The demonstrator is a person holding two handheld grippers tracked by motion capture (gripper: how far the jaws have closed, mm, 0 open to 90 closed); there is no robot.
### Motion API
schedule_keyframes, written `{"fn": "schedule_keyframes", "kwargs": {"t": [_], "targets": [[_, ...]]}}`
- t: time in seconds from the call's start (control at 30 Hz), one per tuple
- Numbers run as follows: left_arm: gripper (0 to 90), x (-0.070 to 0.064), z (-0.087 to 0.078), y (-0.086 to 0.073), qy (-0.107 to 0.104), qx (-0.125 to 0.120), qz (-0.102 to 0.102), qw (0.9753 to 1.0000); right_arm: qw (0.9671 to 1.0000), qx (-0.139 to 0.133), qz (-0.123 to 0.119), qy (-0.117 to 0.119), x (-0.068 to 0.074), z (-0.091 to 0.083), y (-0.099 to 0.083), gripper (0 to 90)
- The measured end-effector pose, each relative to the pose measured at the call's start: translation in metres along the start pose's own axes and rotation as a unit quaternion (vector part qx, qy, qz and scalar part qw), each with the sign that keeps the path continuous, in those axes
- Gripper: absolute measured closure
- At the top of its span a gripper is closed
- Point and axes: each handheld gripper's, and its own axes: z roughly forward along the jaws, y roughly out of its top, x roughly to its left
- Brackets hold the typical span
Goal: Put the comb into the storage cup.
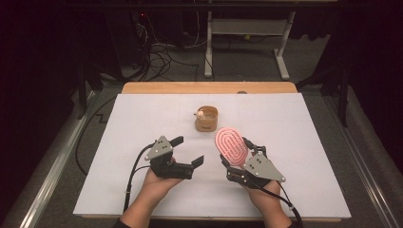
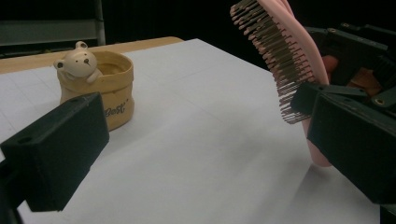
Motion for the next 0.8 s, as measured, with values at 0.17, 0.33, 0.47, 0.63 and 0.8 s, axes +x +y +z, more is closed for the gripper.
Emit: {"fn": "schedule_keyframes", "kwargs": {"t": [0.17,0.33,0.47,0.63,0.8], "targets": [[0.0,-0.002,-0.001,0.002,-0.006,-0.005,-0.002,1.0,1.0,0.0,-0.006,0.007,0.006,0.002,0.001,20.0],[0.0,-0.004,-0.001,0.005,-0.01,-0.009,-0.003,0.9999,0.9999,-0.001,-0.009,0.014,0.011,0.004,0.001,20.0],[0.0,-0.006,0.001,0.007,-0.014,-0.01,-0.001,0.9999,0.9997,-0.001,-0.014,0.018,0.015,0.006,0.001,20.0],[0.0,-0.005,0.003,0.008,-0.014,-0.007,-0.004,0.9999,0.9997,0.001,-0.013,0.021,0.016,0.008,0.0,20.0],[0.0,-0.005,0.004,0.01,-0.017,-0.003,-0.014,0.9997,0.9998,-0.004,-0.011,0.019,0.016,0.008,0.001,20.0]]}}
